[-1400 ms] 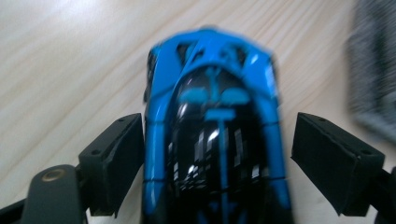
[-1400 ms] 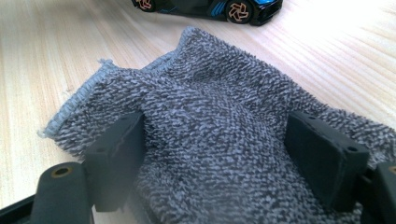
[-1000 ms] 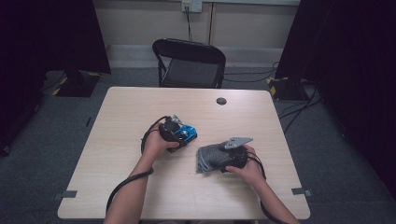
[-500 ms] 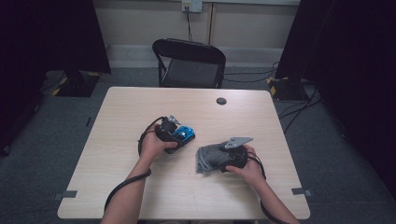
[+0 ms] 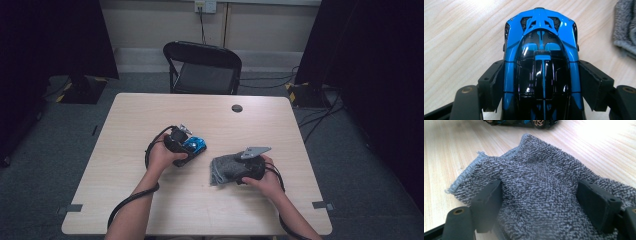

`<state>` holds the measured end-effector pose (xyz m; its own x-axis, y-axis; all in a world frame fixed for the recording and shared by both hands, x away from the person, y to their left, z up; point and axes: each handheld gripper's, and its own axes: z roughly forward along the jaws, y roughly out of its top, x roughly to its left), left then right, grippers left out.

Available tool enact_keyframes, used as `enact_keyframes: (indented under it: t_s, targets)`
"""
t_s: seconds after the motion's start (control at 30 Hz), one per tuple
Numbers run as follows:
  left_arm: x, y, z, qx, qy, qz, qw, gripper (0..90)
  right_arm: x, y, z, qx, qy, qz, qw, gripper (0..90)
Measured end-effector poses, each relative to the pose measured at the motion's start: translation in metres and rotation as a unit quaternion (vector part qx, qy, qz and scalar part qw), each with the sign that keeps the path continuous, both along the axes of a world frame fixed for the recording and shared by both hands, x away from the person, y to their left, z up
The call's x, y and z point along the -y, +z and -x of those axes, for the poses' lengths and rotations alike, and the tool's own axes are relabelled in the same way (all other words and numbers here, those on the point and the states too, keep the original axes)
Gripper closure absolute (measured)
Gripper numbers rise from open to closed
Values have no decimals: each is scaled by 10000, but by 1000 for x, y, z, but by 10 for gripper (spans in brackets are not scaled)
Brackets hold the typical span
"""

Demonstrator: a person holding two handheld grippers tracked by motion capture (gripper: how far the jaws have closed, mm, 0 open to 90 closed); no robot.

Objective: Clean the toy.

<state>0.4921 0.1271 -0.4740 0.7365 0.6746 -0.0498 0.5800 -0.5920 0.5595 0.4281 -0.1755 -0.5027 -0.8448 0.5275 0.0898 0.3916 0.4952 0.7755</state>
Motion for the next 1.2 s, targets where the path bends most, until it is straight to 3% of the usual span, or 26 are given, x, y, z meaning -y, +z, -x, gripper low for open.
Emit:
enact_keyframes:
  t_s: [0.17,0.5,0.57,0.73,0.93,1.07,1.1,1.17,1.2]
  targets:
    - [-3,8,6,92,-68,13,9999,282,0,0,0,9,-2,14,10000,219]
    - [-4,16,24,69,-298,89,9995,282,-1,0,0,28,-87,88,9999,274]
    - [-3,15,28,67,-286,133,9995,282,-1,0,0,35,-141,88,9999,323]
    - [-1,16,38,58,-405,143,9991,282,6,0,-5,-42,-474,-66,9988,574]
    - [0,20,49,93,-536,196,9983,282,7,4,-8,-279,-821,-110,9962,676]
    - [1,19,56,107,-632,198,9977,282,5,5,-9,-324,-878,-83,9956,649]
    - [1,18,58,105,-657,178,9976,282,4,5,-9,-366,-887,-93,9953,606]
    - [1,14,61,76,-660,199,9976,282,2,8,-9,-227,-883,-88,9958,443]
    - [1,13,62,47,-660,159,9977,283,1,11,-8,-137,-810,-36,9966,423]
